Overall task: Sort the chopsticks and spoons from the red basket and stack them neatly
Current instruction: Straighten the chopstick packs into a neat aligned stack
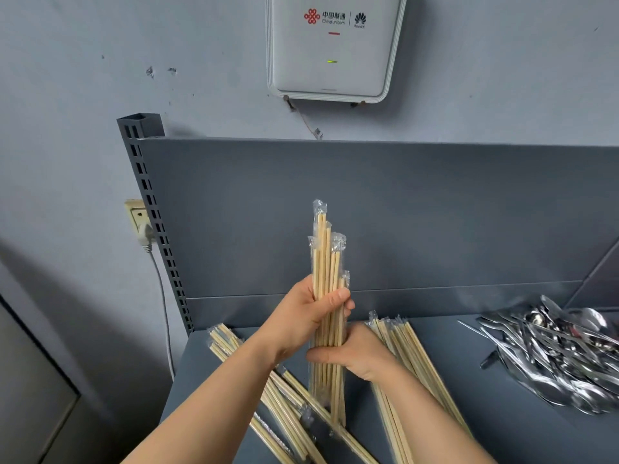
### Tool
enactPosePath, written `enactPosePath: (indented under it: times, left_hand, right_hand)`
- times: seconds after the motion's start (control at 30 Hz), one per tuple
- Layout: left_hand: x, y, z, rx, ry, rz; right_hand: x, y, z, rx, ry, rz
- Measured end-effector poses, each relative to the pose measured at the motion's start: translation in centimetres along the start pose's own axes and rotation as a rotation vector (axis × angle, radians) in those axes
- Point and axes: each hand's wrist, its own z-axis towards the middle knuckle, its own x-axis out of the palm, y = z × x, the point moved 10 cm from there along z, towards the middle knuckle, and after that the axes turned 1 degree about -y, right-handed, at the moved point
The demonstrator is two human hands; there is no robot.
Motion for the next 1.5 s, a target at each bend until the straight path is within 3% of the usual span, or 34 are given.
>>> enactPosePath:
  times: [0.17,0.43,0.63,0.8,0.87,0.97,1.1,1.2,1.3,1.5]
  left_hand:
    - [-0.3,-2.5,2.1,0.116,-0.066,0.096]
    - [0.7,5.2,2.2,-0.017,-0.063,0.179]
    - [1.5,6.8,2.1,-0.064,-0.055,0.222]
    - [3.0,5.7,2.5,-0.04,-0.035,0.178]
    - [3.3,6.4,2.0,-0.047,-0.039,0.169]
    - [3.6,7.7,1.5,-0.089,-0.054,0.184]
    - [1.9,8.9,1.8,-0.213,-0.241,0.121]
    - [2.2,11.6,1.0,-0.412,-0.311,-0.019]
    - [3.7,14.9,-0.5,-0.618,-0.301,0.065]
    - [5.4,17.5,-1.3,-0.644,-0.411,0.323]
  right_hand:
    - [-3.9,1.9,0.1,-0.054,-0.095,0.006]
    - [-7.8,0.7,-1.1,-0.021,-0.098,-0.099]
    - [-10.8,8.9,-2.8,-0.408,-0.256,0.159]
    - [-9.6,12.4,-2.0,-0.536,-0.243,-0.063]
    - [-8.8,10.9,-1.1,-0.471,-0.209,-0.135]
    - [-9.0,9.3,-0.5,-0.422,-0.211,-0.048]
    - [-11.8,6.1,-0.2,-0.344,-0.31,0.137]
    - [-13.0,0.7,0.3,-0.152,-0.359,0.005]
    - [-13.8,-5.8,-0.1,0.112,-0.374,-0.125]
    - [-13.8,-13.3,-2.3,0.443,-0.218,-0.479]
